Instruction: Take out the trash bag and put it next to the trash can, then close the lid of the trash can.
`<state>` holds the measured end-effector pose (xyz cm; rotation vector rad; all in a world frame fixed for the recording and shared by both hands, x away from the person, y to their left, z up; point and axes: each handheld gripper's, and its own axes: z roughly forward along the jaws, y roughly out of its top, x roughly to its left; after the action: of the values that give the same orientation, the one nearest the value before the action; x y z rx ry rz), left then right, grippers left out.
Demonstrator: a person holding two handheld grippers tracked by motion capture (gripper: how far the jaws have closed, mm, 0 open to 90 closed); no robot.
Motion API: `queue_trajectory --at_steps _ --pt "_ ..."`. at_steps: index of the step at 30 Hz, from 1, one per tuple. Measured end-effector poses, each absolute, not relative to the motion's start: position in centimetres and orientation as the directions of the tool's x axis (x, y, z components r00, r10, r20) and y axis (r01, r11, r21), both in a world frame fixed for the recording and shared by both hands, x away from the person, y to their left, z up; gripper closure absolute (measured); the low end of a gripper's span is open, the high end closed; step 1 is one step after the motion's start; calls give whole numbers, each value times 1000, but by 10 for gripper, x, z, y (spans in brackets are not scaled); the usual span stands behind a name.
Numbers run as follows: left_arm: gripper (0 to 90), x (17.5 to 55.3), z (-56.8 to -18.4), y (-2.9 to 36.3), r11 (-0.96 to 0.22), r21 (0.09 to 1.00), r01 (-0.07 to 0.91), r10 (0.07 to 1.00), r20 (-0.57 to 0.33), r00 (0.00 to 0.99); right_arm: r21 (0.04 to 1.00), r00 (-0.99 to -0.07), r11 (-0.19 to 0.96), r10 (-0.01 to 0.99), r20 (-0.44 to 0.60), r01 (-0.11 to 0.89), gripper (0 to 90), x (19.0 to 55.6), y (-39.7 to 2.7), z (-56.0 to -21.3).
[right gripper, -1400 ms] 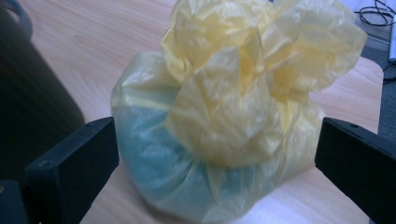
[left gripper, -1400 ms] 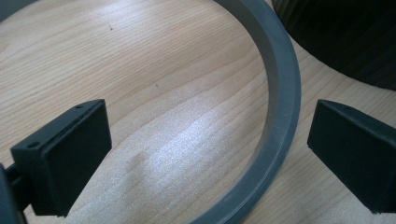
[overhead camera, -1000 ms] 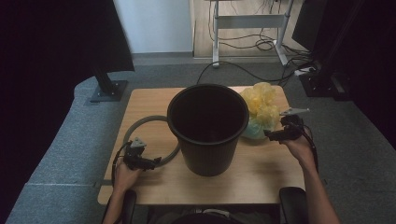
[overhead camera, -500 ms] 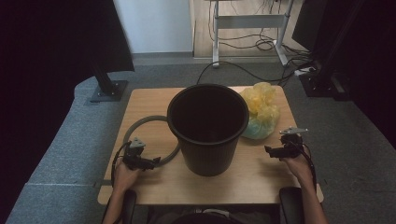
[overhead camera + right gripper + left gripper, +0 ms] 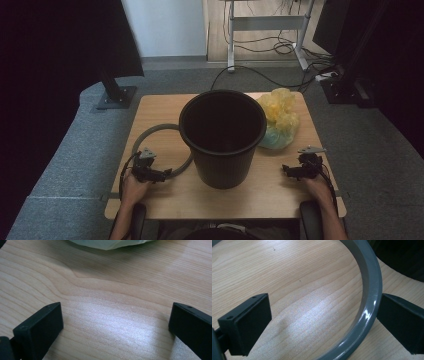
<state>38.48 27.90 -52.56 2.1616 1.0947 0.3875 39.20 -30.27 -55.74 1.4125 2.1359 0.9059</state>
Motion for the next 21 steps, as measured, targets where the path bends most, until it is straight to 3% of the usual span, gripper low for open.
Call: queue_trajectory --at_steps 15,21 --pt "0 394 -518 291 -401 686 608 814 -38 579 716 -387 266 922 7 646 0 391 -302 -557" --pt "0 402 -511 308 -363 692 624 851 -27 525 716 -386 265 922 7 646 0 391 -302 -557"
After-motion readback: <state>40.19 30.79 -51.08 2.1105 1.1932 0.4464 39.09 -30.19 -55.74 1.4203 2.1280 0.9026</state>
